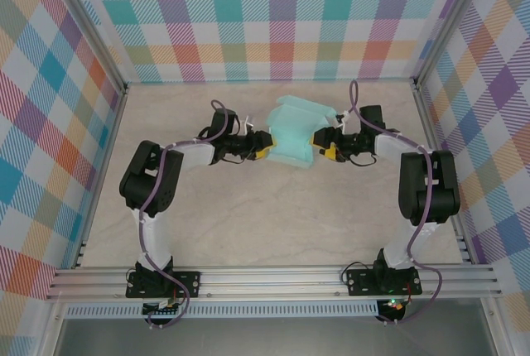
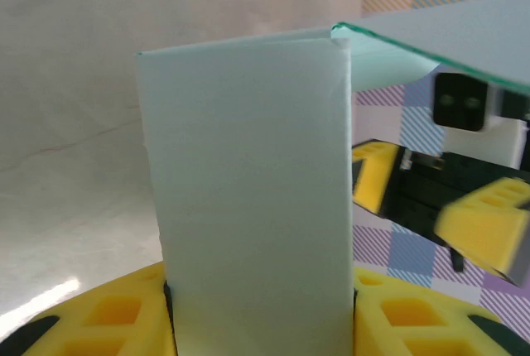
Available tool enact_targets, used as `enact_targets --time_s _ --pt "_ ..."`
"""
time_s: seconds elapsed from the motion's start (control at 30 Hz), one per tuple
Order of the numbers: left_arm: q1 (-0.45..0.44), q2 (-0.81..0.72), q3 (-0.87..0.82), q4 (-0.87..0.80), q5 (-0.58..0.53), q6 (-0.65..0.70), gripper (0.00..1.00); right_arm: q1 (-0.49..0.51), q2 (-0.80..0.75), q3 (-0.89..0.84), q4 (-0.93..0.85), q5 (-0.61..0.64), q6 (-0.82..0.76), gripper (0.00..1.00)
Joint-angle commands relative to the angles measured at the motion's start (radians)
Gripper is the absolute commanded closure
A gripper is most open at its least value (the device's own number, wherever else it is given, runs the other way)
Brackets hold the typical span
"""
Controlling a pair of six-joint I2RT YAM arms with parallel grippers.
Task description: Fold the paper box
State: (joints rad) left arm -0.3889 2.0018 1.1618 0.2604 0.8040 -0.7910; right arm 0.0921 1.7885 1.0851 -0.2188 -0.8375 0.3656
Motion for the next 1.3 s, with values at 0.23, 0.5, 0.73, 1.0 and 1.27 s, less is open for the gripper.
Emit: enact_targets --time_s 0.23,0.5,0.73,1.0,1.27 --pt "0.02 0.052 -0.038 -0.066 -0.03 0.109 0.34 -0.011 -0.076 -0.002 -0.111 0.203 -0.119 0.22" --pt "0.087 -0.062 -0.113 -0.043 -0.026 0.165 0.09 -0.011 -0.307 -0.178 0.156 0.338 -0.227 0.31" --pt "0.129 -0.265 -0.144 -0.132 -0.134 0.293 0.08 -0.01 -0.244 -0.027 0.032 0.279 -0.33 0.3" --pt "0.107 -0.289 -0.041 -0.246 -0.316 0.643 0.1 -0.012 -0.1 0.091 0.051 0.17 -0.238 0.29" --pt "0.075 -0.223 0.023 -0.16 -0.337 0.714 0.12 -0.012 0.007 0.21 -0.002 0.089 -0.157 0.25"
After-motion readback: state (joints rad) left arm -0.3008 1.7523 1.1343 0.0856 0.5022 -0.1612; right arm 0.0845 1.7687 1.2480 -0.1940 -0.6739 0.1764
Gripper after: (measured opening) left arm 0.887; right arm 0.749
